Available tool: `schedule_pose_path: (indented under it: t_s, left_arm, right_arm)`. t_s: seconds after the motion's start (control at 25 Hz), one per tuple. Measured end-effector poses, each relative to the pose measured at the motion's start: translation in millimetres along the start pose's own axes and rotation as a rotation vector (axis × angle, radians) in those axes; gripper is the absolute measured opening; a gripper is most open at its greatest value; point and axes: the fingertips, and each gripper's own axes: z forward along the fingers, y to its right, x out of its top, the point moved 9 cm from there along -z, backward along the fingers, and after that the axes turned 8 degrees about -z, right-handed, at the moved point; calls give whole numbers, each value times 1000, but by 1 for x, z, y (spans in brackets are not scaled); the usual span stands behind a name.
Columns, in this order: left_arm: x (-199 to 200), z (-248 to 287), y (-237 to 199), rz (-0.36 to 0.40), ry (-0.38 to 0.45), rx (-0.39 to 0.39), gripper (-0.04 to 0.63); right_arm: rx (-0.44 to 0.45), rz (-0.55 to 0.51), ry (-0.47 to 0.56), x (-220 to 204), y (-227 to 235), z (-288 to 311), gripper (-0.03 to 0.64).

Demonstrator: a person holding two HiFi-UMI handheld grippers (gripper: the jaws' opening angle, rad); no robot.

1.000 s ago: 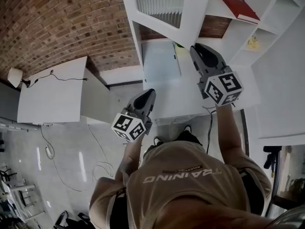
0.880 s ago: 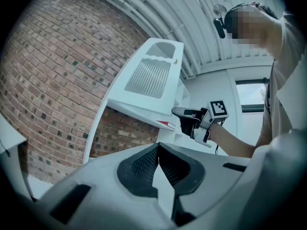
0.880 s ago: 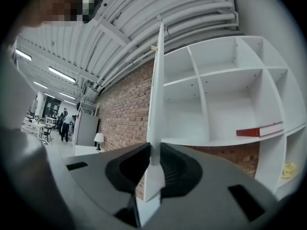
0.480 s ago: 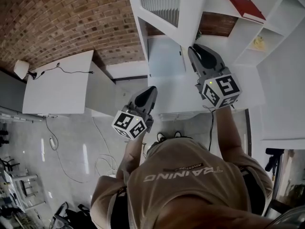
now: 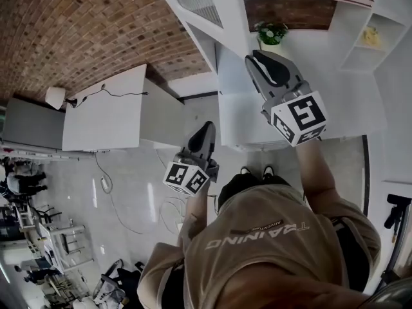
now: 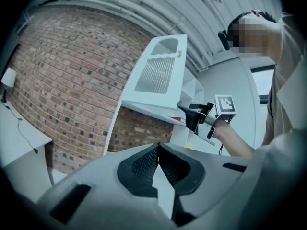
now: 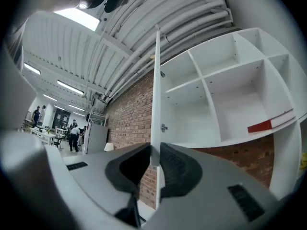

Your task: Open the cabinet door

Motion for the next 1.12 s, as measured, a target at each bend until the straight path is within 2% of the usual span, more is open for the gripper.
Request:
schedule_pose_path:
  t_s: [0.2, 0.56, 1.12]
  left_arm:
    - [4, -11, 3, 30, 6, 21, 8]
    - [15, -28, -21, -1, 61, -20, 8]
    - [63, -68, -74, 16, 47, -175, 8]
  right_arm:
    - [13, -13, 1, -2, -3, 0, 64]
    - [-36, -3, -20, 2, -23, 3, 64]
    - [-146, -62, -86, 18, -99, 24, 64]
